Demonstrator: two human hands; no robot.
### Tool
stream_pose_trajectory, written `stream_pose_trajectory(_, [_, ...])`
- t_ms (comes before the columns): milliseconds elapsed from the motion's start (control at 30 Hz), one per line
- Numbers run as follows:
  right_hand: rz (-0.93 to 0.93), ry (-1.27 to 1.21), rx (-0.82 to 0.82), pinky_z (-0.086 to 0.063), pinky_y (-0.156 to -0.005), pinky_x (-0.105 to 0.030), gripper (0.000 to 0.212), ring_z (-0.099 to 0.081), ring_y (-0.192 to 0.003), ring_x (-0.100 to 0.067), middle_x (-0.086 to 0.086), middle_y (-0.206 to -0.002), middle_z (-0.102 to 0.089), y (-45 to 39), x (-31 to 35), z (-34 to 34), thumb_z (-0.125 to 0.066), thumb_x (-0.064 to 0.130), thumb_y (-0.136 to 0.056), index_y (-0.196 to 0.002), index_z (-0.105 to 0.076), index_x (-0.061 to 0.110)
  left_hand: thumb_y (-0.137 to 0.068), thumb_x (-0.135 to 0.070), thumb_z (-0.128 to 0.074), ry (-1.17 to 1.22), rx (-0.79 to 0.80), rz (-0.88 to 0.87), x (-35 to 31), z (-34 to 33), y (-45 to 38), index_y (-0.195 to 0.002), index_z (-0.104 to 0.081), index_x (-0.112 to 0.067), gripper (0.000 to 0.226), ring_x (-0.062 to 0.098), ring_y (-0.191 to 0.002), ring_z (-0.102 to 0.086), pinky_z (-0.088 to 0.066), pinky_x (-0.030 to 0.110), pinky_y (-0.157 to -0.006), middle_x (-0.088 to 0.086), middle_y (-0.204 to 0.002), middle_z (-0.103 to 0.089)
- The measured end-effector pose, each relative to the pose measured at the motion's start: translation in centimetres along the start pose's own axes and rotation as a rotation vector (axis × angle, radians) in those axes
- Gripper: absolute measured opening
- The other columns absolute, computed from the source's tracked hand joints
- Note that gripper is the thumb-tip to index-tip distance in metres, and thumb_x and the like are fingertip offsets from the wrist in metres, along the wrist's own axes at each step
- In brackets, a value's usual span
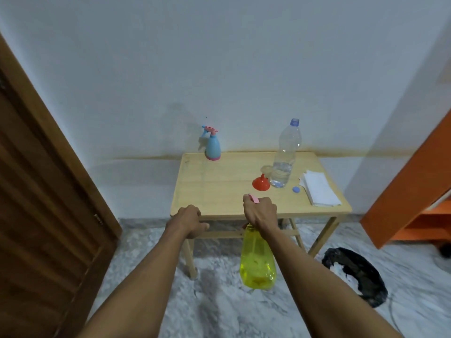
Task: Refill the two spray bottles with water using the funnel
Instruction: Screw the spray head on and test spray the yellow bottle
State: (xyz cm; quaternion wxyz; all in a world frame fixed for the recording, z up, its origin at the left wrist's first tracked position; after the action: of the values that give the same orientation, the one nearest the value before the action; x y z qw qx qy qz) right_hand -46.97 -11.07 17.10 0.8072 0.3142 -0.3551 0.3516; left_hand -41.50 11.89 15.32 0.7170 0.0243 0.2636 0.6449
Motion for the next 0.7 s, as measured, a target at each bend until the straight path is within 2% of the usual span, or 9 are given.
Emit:
stream_pose_trajectory(133, [-0.03,0.039,-0.007,-0.056,-0.065,-0.038,0.043,-0.065,-0.066,-0.028,-0.012,-0.104,-0.049,-0.5,-0.1,0.4,-0.047,0.045,-0.093,-0.103,-0.052,0.004,-0.087,-0.045,-0.069,0.039,-0.01,-0.008,-0.1,-0.1,-0.8,-0.138,-0.051,-0.015,0.062,0.03,-0.119,-0.056,-0.05,0.044,-0.099,0.01,-0.139,-0.05])
stream_pose_trajectory(233, [-0.036,0.034,-0.011,-0.062,-0.074,-0.049,0.047,-0.072,-0.072,-0.037,-0.013,-0.104,-0.05,-1.0,-0.1,0.2,-0.045,0.048,-0.087,-0.102,-0.053,0.003,-0.086,-0.046,-0.069,0.072,-0.016,0.001,0.1,-0.3,-1.4,-0.139,-0.05,-0.016,0.063,0.029,-0.12,-0.055,-0.049,0.044,-0.1,0.009,-0.14,-0.05])
stream_pose_trajectory(367, [-0.017,0.076,0.013,-0.057,-0.066,-0.04,0.048,-0.07,-0.071,-0.033,-0.015,-0.1,-0.061,-1.5,0.2,0.0,-0.046,0.046,-0.086,-0.098,-0.061,0.002,-0.085,-0.047,-0.069,0.116,-0.048,0.021,0.4,0.0,-2.3,-0.138,-0.051,-0.018,0.063,0.029,-0.12,-0.056,-0.049,0.044,-0.1,0.009,-0.138,-0.053])
stream_pose_trajectory(533, [-0.007,0.06,0.042,-0.062,-0.073,-0.048,0.044,-0.073,-0.064,-0.034,-0.009,-0.087,-0.059,-2.6,0.8,-1.0,-0.049,0.05,-0.083,-0.088,-0.06,0.007,-0.086,-0.046,-0.068,0.125,-0.074,0.029,1.0,0.5,-3.0,-0.139,-0.049,-0.02,0.062,0.028,-0.123,-0.054,-0.049,0.044,-0.1,0.008,-0.14,-0.052])
stream_pose_trajectory(700, [0.041,0.04,0.105,-0.063,-0.069,-0.052,0.053,-0.072,-0.07,-0.038,-0.016,-0.095,-0.065,-4.4,0.8,-4.1,-0.049,0.053,-0.071,-0.089,-0.061,0.004,-0.082,-0.048,-0.07,0.14,-0.097,0.072,2.9,1.3,-3.5,-0.138,-0.051,-0.019,0.066,0.031,-0.121,-0.056,-0.051,0.047,-0.097,0.01,-0.138,-0.054])
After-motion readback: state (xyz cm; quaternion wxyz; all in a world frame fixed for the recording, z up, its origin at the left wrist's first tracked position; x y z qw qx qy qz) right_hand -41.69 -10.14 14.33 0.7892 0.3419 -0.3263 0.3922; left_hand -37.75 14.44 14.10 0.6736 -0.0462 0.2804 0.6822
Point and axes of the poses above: each hand's wrist, its own y-axis away from the middle knuckle, its own z-axis out of the back of the hand, x = y × z, the point moved 9 cm from there along -y, towards the middle knuckle
